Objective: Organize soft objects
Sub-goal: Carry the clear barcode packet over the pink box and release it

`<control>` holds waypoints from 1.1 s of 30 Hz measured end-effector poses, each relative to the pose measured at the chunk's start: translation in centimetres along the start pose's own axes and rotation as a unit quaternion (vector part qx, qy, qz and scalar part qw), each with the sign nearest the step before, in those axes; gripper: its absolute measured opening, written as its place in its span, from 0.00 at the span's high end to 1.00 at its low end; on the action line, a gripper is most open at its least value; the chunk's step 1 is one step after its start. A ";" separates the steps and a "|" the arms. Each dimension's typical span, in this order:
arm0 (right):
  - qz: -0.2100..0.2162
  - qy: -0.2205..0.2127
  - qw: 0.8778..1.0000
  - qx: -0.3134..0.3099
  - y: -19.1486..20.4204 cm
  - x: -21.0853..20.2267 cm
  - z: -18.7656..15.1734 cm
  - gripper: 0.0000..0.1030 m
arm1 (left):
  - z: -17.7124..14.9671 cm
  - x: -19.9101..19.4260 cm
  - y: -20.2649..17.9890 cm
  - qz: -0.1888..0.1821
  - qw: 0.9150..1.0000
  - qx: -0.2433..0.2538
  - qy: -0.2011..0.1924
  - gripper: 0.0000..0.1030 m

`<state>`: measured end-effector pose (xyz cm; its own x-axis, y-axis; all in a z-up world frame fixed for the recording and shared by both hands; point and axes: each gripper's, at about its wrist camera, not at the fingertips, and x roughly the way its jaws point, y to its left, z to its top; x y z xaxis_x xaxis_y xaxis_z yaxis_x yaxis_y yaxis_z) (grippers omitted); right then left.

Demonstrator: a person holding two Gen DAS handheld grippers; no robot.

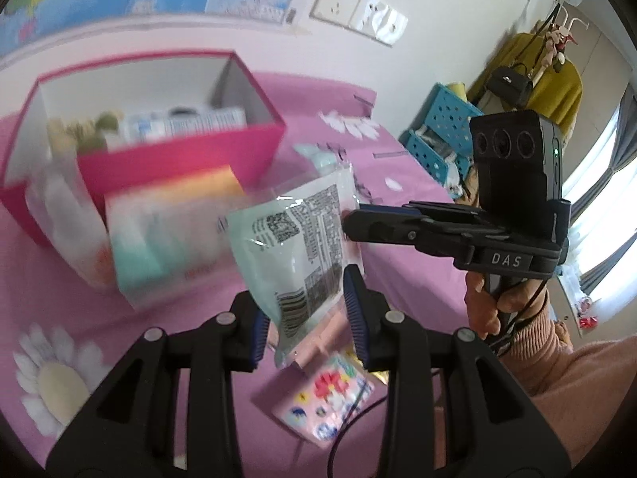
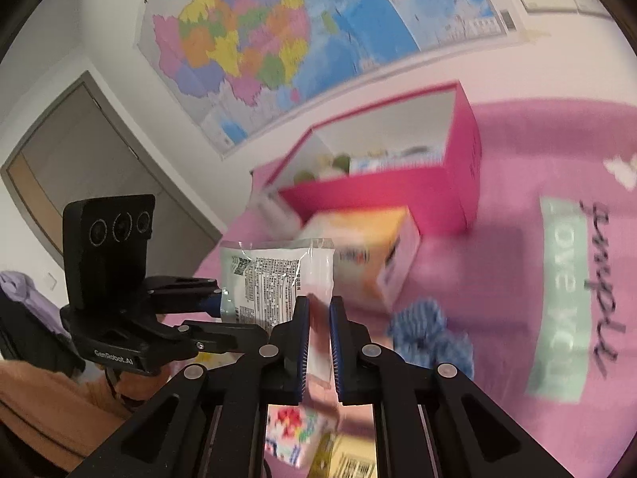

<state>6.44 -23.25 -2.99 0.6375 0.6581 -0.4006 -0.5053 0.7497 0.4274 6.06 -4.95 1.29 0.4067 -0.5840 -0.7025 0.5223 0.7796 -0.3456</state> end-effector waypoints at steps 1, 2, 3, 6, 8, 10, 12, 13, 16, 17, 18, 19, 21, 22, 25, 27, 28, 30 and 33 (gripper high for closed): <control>0.000 -0.006 1.000 -0.002 0.0 0.0 0.7 0.91 | 0.8 -0.1 0.1 0.010 1.000 0.001 -0.004 0.64; 0.001 -0.012 1.000 -0.003 0.0 0.0 1.4 0.91 | 1.6 -0.1 0.2 0.017 1.000 0.003 -0.008 0.64; 0.003 -0.015 1.000 -0.004 -0.1 -0.1 1.7 0.91 | 2.3 -0.2 0.3 0.020 1.000 0.004 -0.011 0.64; 0.005 -0.030 1.000 -0.005 -0.5 0.1 4.2 0.91 | 4.8 -0.2 0.9 0.030 0.999 0.000 -0.020 0.64; 0.006 -0.039 0.999 -0.003 -0.9 0.1 5.6 0.91 | 6.5 0.1 1.5 0.039 0.999 -0.004 -0.026 0.64; 0.004 -0.049 0.999 -0.001 -1.4 0.3 7.0 0.91 | 8.1 0.5 1.9 0.048 0.998 -0.004 -0.029 0.64; -0.001 -0.059 0.998 0.002 -2.1 0.8 8.8 0.91 | 9.8 1.1 2.4 0.061 0.998 -0.010 -0.031 0.64; -0.003 -0.061 0.998 0.005 -2.4 0.9 9.4 0.91 | 10.5 1.5 2.9 0.066 0.997 -0.015 -0.030 0.64; -0.014 -0.064 0.998 0.012 -3.6 2.1 11.5 0.91 | 12.3 3.0 4.2 0.075 0.996 -0.034 -0.022 0.64; -0.022 -0.062 0.998 0.014 -4.1 2.7 12.3 0.91 | 12.8 3.5 4.7 0.078 0.996 -0.042 -0.019 0.64; -0.027 -0.061 0.998 0.018 -4.6 3.1 12.7 0.91 | 13.2 4.1 5.0 0.078 0.996 -0.050 -0.016 0.64; -0.031 -0.060 0.998 0.021 -5.0 3.5 13.0 0.91 | 13.7 4.7 5.4 0.082 0.995 -0.055 -0.011 0.64; -0.043 -0.057 0.997 0.030 -6.1 4.6 13.9 0.91 | 14.3 5.8 6.1 0.089 0.994 -0.067 -0.002 0.64; -0.045 -0.055 0.997 0.036 -6.6 5.0 14.2 0.91 | 14.5 6.5 6.5 0.092 0.993 -0.073 0.004 0.64; -0.067 -0.051 0.996 0.042 -7.7 6.2 15.0 0.91 | 15.1 8.0 7.5 0.106 0.990 -0.093 0.015 0.63; -0.091 -0.047 0.994 0.034 -7.8 6.9 15.4 0.91 | 15.5 8.8 8.0 0.112 0.988 -0.104 0.022 0.54; -0.102 -0.049 0.993 0.029 -7.8 7.2 15.6 0.91 | 15.7 9.2 8.3 0.119 0.986 -0.112 0.026 0.49; -0.117 -0.062 0.991 0.023 -7.7 7.2 15.9 0.89 | 15.8 9.7 8.7 0.127 0.984 -0.120 0.031 0.48; -0.139 -0.084 0.986 0.032 -8.0 6.8 16.2 0.79 | 15.5 10.1 9.0 0.135 0.983 -0.123 0.036 0.46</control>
<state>24.21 -25.90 4.00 0.8361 0.4031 -0.3719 -0.2636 0.8900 0.3721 26.49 -7.33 0.77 0.4469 -0.3383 -0.8282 0.2015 0.9400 -0.2753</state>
